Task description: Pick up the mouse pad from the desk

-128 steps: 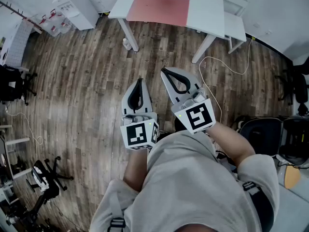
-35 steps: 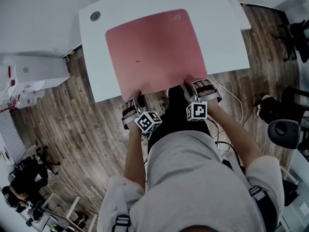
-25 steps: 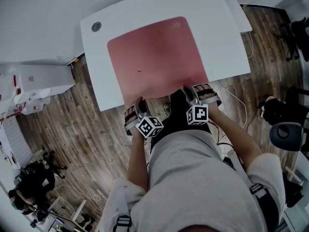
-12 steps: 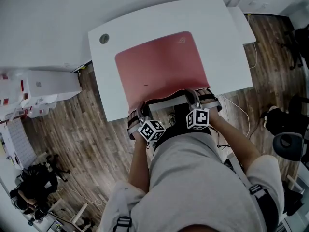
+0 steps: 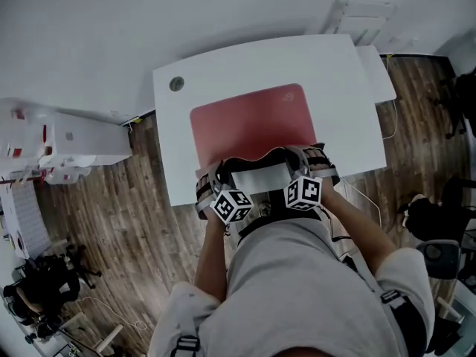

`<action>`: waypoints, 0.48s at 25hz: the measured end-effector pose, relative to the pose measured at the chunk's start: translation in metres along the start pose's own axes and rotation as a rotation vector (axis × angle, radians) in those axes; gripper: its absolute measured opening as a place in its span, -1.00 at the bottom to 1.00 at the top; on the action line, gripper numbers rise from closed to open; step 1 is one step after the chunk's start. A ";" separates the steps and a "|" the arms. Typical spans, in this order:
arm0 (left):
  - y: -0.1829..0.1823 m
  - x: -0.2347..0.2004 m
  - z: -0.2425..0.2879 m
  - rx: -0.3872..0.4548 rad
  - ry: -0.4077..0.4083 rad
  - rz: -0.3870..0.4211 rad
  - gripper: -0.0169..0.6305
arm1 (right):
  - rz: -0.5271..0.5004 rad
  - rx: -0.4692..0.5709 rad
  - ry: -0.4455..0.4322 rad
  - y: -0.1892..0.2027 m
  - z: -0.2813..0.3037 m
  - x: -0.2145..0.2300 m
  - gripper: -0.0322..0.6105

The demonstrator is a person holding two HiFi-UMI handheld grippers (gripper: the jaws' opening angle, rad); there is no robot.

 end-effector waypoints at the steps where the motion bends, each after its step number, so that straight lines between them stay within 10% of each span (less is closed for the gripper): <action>1: -0.007 -0.005 0.001 0.014 -0.004 -0.015 -0.86 | 0.017 0.010 0.005 -0.003 0.000 0.007 -0.74; 12: -0.070 -0.055 0.002 0.134 -0.048 -0.187 -0.86 | 0.151 0.117 0.067 -0.034 0.002 0.073 -0.74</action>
Point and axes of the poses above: the fingertips, and each gripper's own axes: z forward along the fingers, x to its right, y out of its underside, the point moved 3 cm from there along -z, backward along the fingers, and after that the axes turned 4 degrees about -z, right-handed, at the moved point
